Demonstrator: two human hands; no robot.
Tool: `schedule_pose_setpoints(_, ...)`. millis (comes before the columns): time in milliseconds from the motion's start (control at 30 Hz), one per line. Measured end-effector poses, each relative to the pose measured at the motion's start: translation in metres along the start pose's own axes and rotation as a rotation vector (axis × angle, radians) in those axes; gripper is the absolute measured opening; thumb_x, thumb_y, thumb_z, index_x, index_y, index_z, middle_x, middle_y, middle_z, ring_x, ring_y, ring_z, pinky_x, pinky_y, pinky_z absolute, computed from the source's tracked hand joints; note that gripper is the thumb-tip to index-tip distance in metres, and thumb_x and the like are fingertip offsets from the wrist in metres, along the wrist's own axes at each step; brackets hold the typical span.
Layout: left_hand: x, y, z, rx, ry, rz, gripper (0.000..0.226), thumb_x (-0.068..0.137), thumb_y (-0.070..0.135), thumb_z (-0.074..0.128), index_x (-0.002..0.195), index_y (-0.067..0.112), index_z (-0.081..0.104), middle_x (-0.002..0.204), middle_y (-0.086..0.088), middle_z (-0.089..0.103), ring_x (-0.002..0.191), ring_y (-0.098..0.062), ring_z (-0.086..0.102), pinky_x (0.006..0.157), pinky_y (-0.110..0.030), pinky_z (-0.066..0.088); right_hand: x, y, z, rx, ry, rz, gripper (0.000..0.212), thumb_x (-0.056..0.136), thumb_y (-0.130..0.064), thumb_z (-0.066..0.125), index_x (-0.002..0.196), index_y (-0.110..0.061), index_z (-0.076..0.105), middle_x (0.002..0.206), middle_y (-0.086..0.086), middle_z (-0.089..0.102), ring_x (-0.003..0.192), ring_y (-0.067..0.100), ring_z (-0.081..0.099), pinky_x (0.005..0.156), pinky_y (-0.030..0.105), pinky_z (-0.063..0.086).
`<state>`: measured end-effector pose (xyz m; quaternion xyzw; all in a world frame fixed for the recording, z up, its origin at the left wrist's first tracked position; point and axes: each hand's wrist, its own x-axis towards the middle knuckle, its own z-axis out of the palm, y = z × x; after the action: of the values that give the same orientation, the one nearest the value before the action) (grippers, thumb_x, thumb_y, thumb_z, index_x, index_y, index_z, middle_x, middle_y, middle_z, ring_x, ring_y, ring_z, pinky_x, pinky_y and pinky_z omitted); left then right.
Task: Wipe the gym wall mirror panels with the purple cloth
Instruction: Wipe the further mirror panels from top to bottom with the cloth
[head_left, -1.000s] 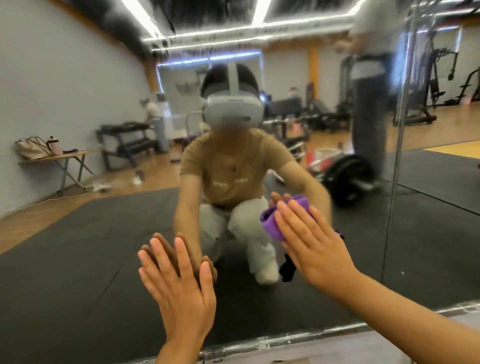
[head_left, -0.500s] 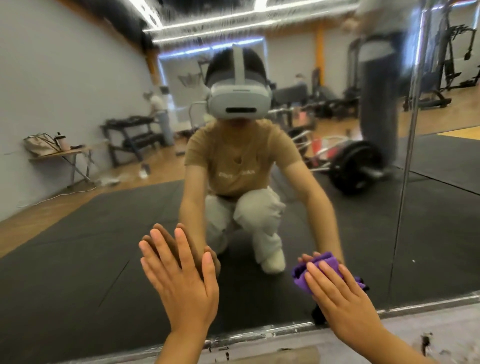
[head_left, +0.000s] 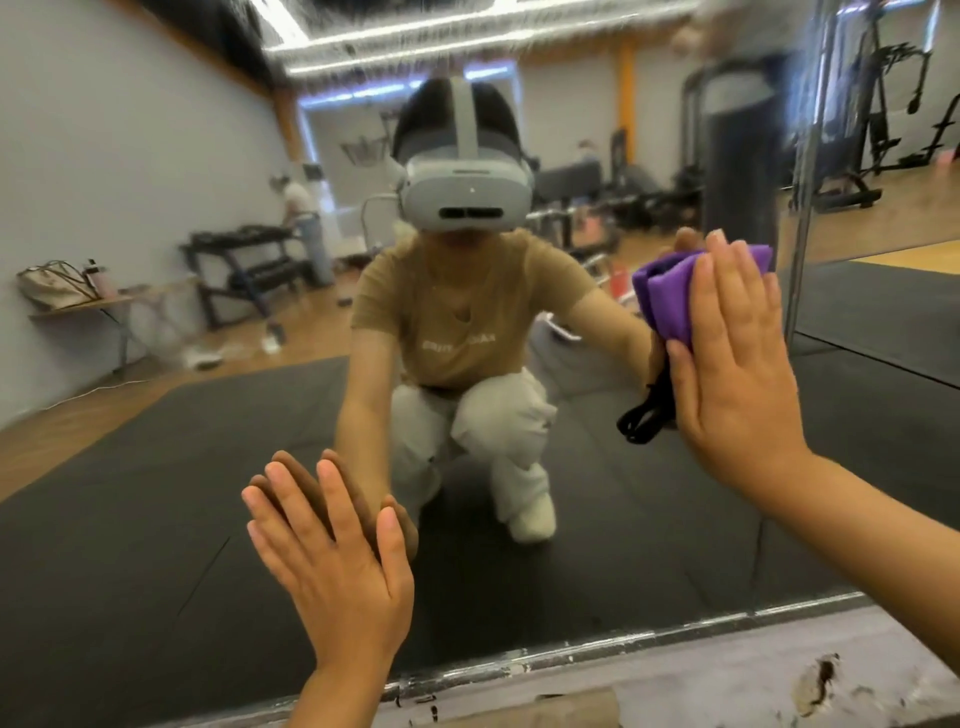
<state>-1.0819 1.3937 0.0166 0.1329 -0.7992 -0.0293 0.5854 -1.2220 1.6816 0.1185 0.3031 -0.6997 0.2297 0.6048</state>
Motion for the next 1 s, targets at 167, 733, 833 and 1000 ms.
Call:
schedule_pose_setpoints(167,0.000,-0.001,-0.001,-0.018,-0.003,0.007,0.069,0.103,0.039,0.031,0.161,0.011,0.005,0.166,-0.015,-0.011,0.153,-0.039,-0.010,0.124,-0.054,-0.004,-0.078,-0.014,0.014,-0.012,0.008,0.055,0.058,0.109,-0.024,0.030,0.161,-0.008,0.009,0.169,0.009,0.006,0.156,0.025,0.005,0.127,0.045,0.007)
schedule_pose_setpoints(733,0.001,-0.003,-0.003,-0.039,-0.012,0.014,0.066,0.107,0.045,0.024,0.161,0.014,0.003,0.166,-0.018,-0.008,0.153,-0.038,-0.011,0.123,-0.056,-0.003,-0.043,-0.015,0.002,0.043,-0.105,0.087,0.061,0.107,-0.030,0.032,0.159,-0.006,0.010,0.166,0.015,0.009,0.156,0.020,-0.002,0.127,0.041,0.002)
schedule_pose_setpoints(833,0.001,-0.002,-0.005,-0.038,-0.028,0.021,0.066,0.107,0.045,0.024,0.161,0.013,0.003,0.166,-0.013,-0.014,0.153,-0.039,-0.011,0.123,-0.055,-0.004,-0.032,-0.009,0.001,0.037,-0.063,0.083,0.062,0.105,-0.023,0.037,0.158,-0.003,0.014,0.165,0.015,0.012,0.156,0.018,-0.002,0.127,0.041,0.002)
schedule_pose_setpoints(1000,0.001,-0.003,-0.011,-0.053,-0.051,0.027,0.069,0.102,0.036,0.037,0.160,0.008,0.011,0.166,-0.018,-0.008,0.153,-0.041,-0.010,0.124,-0.054,-0.005,-0.093,-0.007,0.009,0.015,-0.069,-0.075,0.060,0.109,-0.026,0.031,0.162,-0.013,0.006,0.170,0.001,-0.001,0.157,0.024,0.003,0.127,0.044,0.005)
